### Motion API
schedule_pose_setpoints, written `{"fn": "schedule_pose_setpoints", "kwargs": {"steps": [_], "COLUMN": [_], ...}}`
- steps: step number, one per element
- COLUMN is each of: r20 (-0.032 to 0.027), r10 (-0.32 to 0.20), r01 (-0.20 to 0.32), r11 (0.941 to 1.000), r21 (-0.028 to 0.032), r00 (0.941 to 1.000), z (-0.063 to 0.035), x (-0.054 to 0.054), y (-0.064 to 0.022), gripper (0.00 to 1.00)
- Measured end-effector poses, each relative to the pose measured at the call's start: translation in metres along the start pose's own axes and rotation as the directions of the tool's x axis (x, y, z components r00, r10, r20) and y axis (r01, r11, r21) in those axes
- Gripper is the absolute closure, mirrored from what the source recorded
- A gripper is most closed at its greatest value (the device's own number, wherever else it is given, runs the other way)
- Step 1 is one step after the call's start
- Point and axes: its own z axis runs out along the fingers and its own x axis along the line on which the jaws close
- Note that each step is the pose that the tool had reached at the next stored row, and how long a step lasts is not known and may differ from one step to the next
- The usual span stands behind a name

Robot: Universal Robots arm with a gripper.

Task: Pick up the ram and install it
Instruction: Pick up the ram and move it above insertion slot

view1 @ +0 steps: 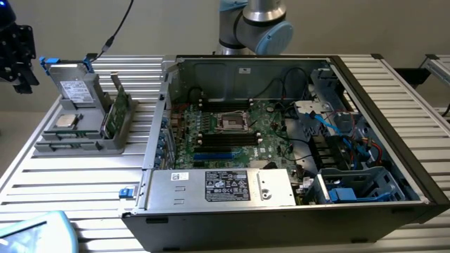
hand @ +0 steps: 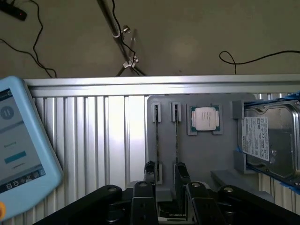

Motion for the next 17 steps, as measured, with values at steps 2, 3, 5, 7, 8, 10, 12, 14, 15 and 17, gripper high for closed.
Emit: {"fn": "schedule_pose_setpoints", "kwargs": {"steps": [2, 3, 5, 7, 8, 10, 12, 14, 15, 17], "r20": [0.0, -0.0001, -0.0002, -0.0004, -0.0007, -0.0015, -0.0024, -0.0033, -0.0036, -0.0042], "r10": [0.0, -0.001, -0.001, -0.004, -0.007, -0.015, -0.024, -0.034, -0.038, -0.043], "r01": [0.0, 0.001, 0.001, 0.004, 0.007, 0.015, 0.024, 0.034, 0.038, 0.043], "r11": [1.0, 1.0, 1.0, 1.0, 1.0, 0.9999, 0.9997, 0.9994, 0.9993, 0.9991], "r21": [0.0002, 0.0001, 0.0002, 0.0003, 0.0003, 0.0003, 0.0002, 0.0002, 0.0002, 0.0], "r00": [1.0, 1.0, 1.0, 1.0, 1.0, 0.9999, 0.9997, 0.9994, 0.9993, 0.9991], "z": [0.0033, 0.0049, 0.0087, 0.0122, 0.014, 0.0177, 0.0213, 0.0248, 0.0265, 0.0298], "x": [0.0, 0.0, 0.0, 0.0, 0.0, 0.0, 0.0, 0.0, 0.0, 0.0], "y": [-0.0003, -0.0005, -0.0008, -0.0012, -0.0014, -0.002, -0.0027, -0.0038, -0.0045, -0.0069], "gripper": [0.69, 0.69, 0.69, 0.69, 0.69, 0.69, 0.69, 0.69, 0.69, 0.69]}}
